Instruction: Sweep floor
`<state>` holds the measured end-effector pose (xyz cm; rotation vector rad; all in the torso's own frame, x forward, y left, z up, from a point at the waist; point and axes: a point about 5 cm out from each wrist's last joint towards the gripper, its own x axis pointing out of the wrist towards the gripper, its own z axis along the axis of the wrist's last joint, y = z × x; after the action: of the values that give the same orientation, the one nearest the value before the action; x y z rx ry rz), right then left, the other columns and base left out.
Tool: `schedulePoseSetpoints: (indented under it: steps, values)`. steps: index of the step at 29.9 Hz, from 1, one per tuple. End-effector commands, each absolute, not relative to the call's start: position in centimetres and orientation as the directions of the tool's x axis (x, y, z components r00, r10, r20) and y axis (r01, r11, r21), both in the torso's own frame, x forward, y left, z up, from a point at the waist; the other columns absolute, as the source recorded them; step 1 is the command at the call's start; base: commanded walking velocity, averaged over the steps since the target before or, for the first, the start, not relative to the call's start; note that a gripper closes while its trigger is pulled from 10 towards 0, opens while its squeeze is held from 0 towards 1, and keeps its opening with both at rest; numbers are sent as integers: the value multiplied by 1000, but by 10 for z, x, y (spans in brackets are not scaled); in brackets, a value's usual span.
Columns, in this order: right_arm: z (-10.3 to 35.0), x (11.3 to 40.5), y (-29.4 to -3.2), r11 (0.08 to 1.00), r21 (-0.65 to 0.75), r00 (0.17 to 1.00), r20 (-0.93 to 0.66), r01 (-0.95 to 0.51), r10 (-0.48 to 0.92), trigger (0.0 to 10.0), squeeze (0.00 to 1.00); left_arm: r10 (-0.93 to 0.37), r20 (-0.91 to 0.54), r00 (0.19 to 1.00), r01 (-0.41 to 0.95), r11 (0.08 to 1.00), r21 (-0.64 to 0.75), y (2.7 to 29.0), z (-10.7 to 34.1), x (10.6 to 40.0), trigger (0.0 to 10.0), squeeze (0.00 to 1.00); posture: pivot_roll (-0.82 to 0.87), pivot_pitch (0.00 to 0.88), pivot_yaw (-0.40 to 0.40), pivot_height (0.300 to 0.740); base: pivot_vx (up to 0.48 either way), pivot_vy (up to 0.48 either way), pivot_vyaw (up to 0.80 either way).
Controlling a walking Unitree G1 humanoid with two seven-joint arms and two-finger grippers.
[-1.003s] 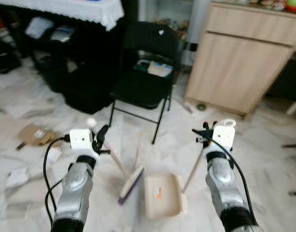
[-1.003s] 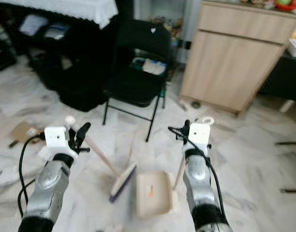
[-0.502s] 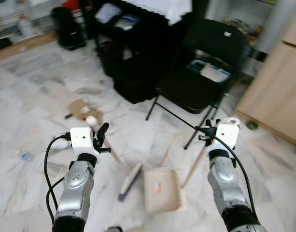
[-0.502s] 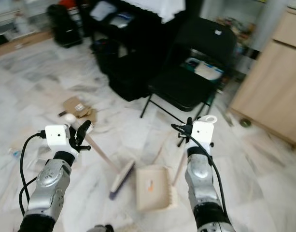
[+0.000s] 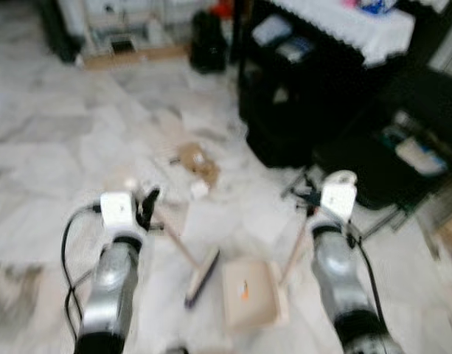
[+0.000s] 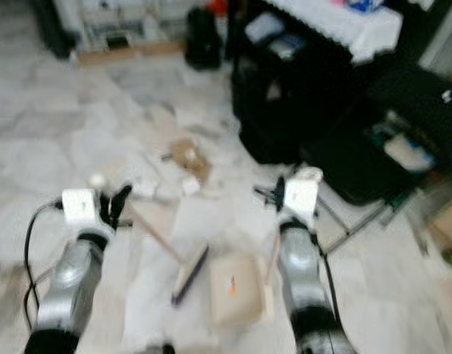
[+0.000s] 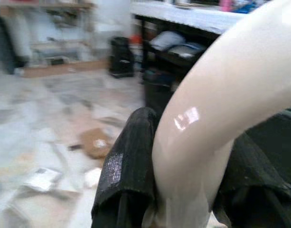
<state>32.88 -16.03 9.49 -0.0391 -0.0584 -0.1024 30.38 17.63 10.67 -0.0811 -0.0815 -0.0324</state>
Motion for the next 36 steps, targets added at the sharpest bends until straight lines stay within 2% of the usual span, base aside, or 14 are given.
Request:
schedulePoseSetpoints:
  steps: [1,12,21,36]
  values:
    - [102,331,-165,993,-22,989,97,119,-116,10000,0,-44,128,991,53,997,-64,171,114,306,10000,0,-24,30,-53,740,0,0,800]
    - [103,334,-163,995,-18,990,100,103,-101,10000,0,-43,139,989,50,998,-49,170,115,306,10000,0,-10,6,-51,740,0,0,800]
    - [102,335,-163,995,-5,991,99,95,-94,10000,0,-41,151,988,44,999,-15,170,117,305,10000,0,-4,28,-56,740,0,0,770]
    - [98,336,-165,992,44,990,72,118,-121,10000,0,-71,123,990,66,997,48,175,113,305,10000,0,10,53,-12,740,0,0,0]
